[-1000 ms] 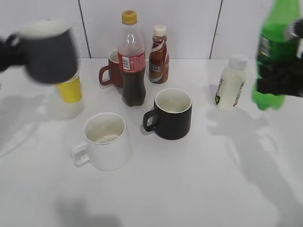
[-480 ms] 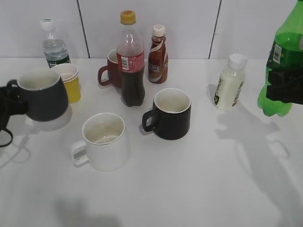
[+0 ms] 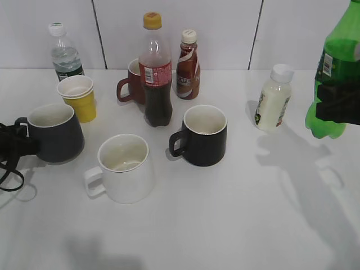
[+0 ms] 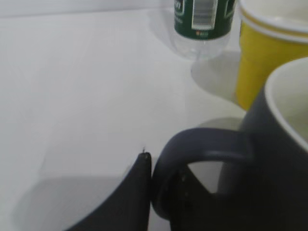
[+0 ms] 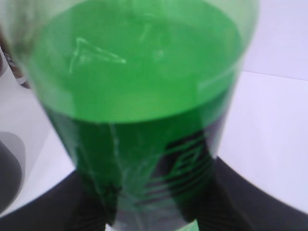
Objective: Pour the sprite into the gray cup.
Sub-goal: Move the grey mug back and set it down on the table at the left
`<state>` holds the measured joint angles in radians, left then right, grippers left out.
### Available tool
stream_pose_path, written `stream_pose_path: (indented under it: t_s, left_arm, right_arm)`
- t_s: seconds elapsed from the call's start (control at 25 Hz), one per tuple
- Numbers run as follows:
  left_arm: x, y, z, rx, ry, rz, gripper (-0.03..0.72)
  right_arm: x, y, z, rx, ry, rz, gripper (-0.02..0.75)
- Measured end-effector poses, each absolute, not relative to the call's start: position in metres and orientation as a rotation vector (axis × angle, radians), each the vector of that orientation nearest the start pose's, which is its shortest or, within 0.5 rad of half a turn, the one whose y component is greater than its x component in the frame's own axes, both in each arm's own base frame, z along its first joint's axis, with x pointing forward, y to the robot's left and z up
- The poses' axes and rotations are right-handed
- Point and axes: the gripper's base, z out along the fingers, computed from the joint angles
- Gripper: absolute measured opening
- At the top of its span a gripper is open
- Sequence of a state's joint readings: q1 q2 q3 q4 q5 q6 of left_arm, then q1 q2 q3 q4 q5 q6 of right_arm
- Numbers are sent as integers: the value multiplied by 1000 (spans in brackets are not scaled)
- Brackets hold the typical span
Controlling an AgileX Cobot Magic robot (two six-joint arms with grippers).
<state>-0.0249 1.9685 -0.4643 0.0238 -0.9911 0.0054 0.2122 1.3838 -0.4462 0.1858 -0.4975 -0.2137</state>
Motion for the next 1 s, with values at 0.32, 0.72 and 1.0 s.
stream_pose_path:
  t_s: [0.32, 0.72, 1.0]
  left_arm:
    - [288, -10, 83, 61, 1992, -33, 88]
    - [265, -10, 80, 72, 1981, -44, 162]
    - [241, -12, 85, 72, 1963, -74, 219]
  right_arm:
    - [248, 45, 202, -193, 1920, 24, 344]
    - [248, 45, 202, -193, 1920, 24, 344]
    - [248, 44, 198, -129, 1897, 55, 344]
